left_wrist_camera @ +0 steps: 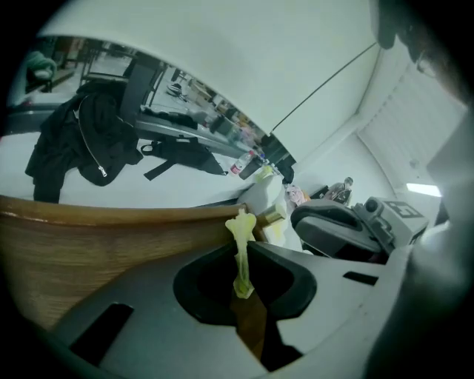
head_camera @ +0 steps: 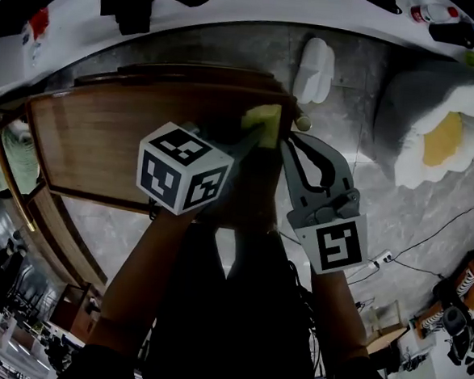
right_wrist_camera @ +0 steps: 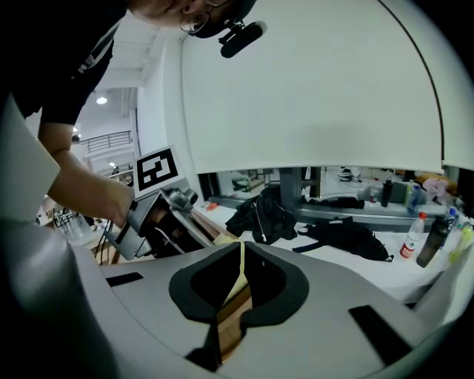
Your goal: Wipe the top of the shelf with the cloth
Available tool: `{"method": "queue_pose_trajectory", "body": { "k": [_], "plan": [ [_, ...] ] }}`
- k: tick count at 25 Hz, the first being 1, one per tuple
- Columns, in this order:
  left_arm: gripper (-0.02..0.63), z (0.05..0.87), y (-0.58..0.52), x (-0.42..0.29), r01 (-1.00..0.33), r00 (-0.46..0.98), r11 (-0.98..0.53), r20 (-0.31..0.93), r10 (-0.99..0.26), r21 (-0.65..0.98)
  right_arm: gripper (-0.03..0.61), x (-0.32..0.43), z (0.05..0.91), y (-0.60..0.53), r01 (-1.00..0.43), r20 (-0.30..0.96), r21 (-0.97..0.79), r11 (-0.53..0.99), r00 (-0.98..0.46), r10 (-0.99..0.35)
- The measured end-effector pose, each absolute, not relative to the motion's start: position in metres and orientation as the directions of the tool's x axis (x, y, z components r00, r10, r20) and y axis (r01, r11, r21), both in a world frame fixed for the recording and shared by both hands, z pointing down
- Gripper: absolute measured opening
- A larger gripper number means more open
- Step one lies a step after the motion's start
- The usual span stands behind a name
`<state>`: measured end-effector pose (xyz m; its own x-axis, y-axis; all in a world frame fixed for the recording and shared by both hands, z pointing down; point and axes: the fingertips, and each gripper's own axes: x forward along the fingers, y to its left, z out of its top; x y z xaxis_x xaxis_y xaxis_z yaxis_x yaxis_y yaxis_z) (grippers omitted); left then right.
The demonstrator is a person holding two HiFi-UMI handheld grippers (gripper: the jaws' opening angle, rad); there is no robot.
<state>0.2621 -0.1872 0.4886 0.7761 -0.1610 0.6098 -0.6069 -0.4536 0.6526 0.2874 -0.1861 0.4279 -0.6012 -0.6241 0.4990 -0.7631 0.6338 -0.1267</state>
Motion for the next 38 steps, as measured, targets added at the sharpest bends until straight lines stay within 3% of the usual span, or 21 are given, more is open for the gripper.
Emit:
{"method": "queue_pose_trajectory", "body": {
  "k": [12,26,38],
  "plan": [
    [0.037,0.496,-0.193,0.22,-0.674,0.698,-0.505,0.688,-0.198,0.539,0.026,0.252,0.437,-0.19,-0.771,0.548,-0.129,0.624,-0.58,-0.603],
    [0.037,0.504,-0.197,0.085,-0.751,0.632,-0.443,0.727,-0.269,0.489,0.026,0.164,0.443,-0.204,-0.811,0.581,-0.129,0.571,-0.528,-0.619],
    [0.037,0.51,-0.211,-0.053,-0.818,0.556,-0.387,0.758,-0.34,0.426,0.026,0.059,0.451,-0.208,-0.764,0.571,-0.151,0.628,-0.586,-0.575]
  ]
}}
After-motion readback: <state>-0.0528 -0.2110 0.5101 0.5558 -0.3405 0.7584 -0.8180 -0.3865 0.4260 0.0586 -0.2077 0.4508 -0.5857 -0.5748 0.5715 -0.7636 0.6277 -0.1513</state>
